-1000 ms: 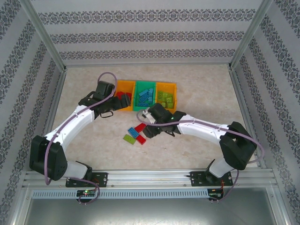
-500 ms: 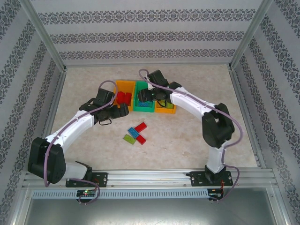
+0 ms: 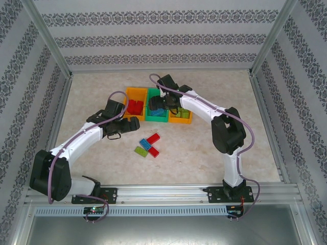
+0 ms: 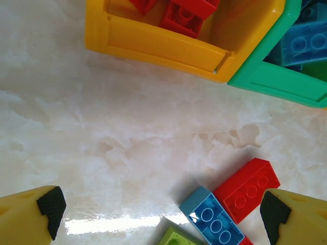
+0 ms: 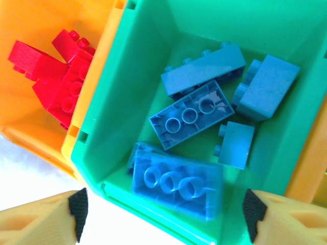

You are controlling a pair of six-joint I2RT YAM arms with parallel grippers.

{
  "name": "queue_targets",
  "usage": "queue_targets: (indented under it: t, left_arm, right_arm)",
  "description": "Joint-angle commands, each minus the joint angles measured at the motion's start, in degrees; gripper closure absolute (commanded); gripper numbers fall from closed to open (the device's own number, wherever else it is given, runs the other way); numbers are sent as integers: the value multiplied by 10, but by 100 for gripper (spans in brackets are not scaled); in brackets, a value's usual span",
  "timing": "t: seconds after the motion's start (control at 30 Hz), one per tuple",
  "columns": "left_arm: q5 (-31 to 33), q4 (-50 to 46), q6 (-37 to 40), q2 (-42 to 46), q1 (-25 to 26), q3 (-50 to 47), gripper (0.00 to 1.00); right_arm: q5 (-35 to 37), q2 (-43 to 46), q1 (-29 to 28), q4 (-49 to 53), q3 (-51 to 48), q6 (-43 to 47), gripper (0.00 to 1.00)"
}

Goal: Sort the legos into containers by color

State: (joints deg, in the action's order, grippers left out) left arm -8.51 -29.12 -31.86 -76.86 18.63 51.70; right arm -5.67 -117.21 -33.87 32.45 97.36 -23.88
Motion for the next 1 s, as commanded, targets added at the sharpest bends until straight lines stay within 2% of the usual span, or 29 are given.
queue_targets:
  t: [0.0, 0.17, 0.4, 0.7, 0.87, 0.97]
  left_arm:
    - [9, -6, 15, 6, -4, 5, 0]
    - [8, -3, 14, -1, -4, 6, 0]
    - [9, -3, 15, -3, -4, 5, 1]
    - [17, -9, 16, 0, -4, 4, 0]
    - [15, -14, 19, 2, -4, 4, 0]
    - [19, -14, 21, 2, -2, 1, 0]
  right_arm:
    - [30, 27, 2, 18, -12, 1, 13]
    - [82, 45, 4, 32, -36, 2, 15]
    - [94, 30, 10, 40, -41, -10, 25]
    - [90, -18, 28, 52, -17, -15, 48]
    - [91, -27, 32, 59, -19, -9, 56]
    - [97, -20, 35, 62, -35, -3, 66]
